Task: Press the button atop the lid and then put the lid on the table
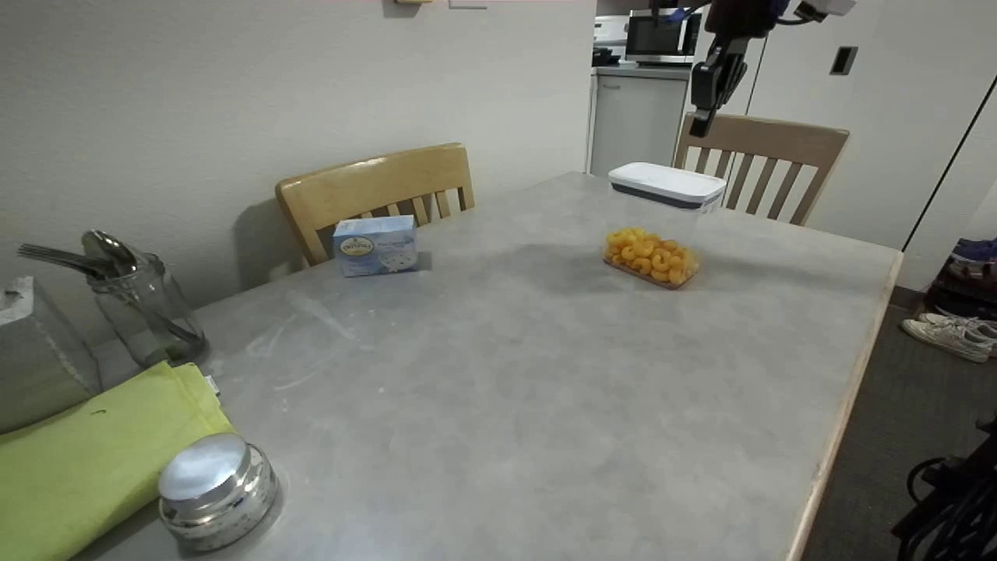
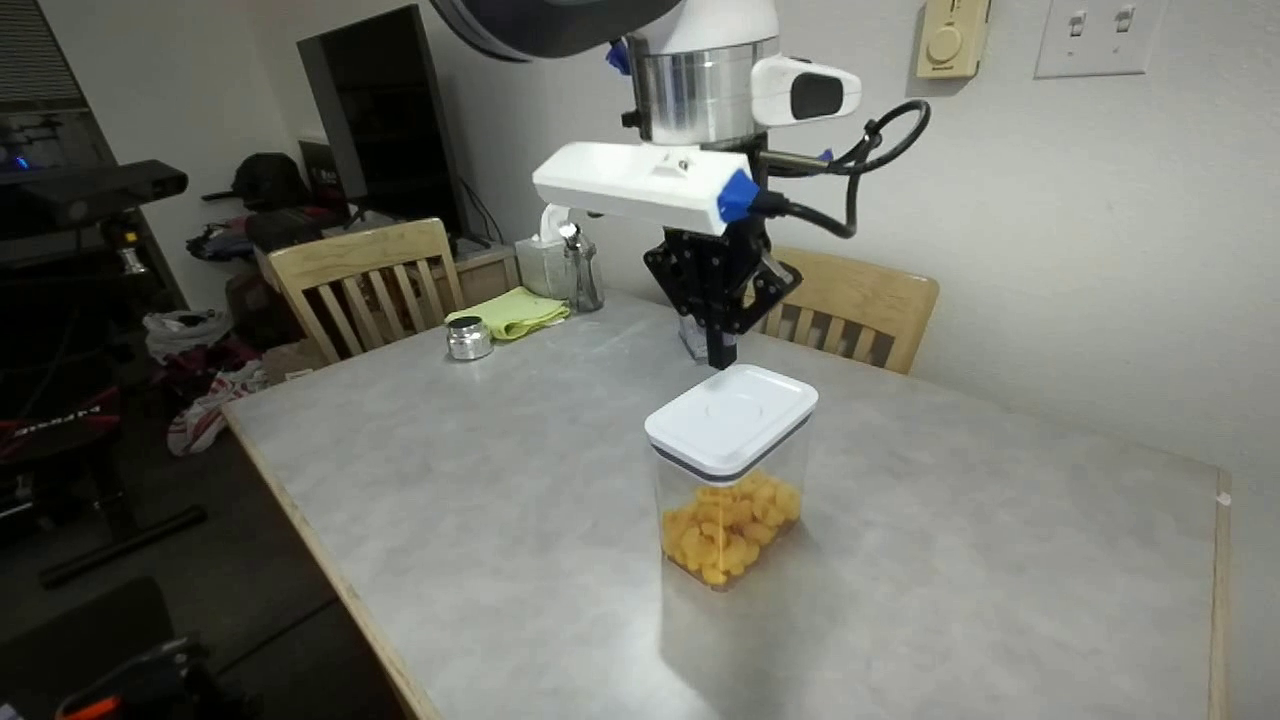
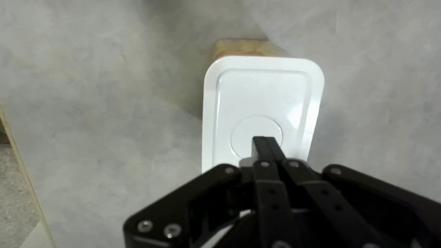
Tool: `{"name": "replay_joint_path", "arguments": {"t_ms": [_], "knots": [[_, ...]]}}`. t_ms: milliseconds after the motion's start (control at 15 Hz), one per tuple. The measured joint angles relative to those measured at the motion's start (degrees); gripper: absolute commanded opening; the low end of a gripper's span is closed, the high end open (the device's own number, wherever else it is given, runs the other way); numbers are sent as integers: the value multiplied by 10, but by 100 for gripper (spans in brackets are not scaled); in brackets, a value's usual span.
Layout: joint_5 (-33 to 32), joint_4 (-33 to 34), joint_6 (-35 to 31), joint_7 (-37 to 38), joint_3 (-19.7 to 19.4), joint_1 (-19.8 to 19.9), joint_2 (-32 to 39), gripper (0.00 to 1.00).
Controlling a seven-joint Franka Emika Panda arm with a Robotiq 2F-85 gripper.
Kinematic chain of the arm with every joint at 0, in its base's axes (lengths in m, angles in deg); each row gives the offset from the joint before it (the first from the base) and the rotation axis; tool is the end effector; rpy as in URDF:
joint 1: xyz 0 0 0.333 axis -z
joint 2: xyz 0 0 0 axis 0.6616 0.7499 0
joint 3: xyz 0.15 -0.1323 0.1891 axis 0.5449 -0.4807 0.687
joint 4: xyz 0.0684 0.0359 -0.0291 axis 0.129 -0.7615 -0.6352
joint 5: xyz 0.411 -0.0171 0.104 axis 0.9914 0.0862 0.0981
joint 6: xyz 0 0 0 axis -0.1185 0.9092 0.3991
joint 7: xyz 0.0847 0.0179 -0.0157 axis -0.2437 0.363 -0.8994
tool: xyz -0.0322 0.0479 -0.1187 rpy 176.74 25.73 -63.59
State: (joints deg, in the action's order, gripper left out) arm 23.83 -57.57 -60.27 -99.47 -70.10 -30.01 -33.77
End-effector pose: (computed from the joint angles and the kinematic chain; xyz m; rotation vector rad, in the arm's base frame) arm 0.5926 -0.2161 0.2872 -3.1194 -0.0457 -0.2242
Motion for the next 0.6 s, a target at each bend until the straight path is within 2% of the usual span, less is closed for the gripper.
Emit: {"name": "replay_joint_path", "arguments": {"t_ms": [333, 600], "knots": [[44, 0, -65, -2, 18, 8, 36, 0], [72, 1, -82, -7, 36, 20, 49, 0]]}}
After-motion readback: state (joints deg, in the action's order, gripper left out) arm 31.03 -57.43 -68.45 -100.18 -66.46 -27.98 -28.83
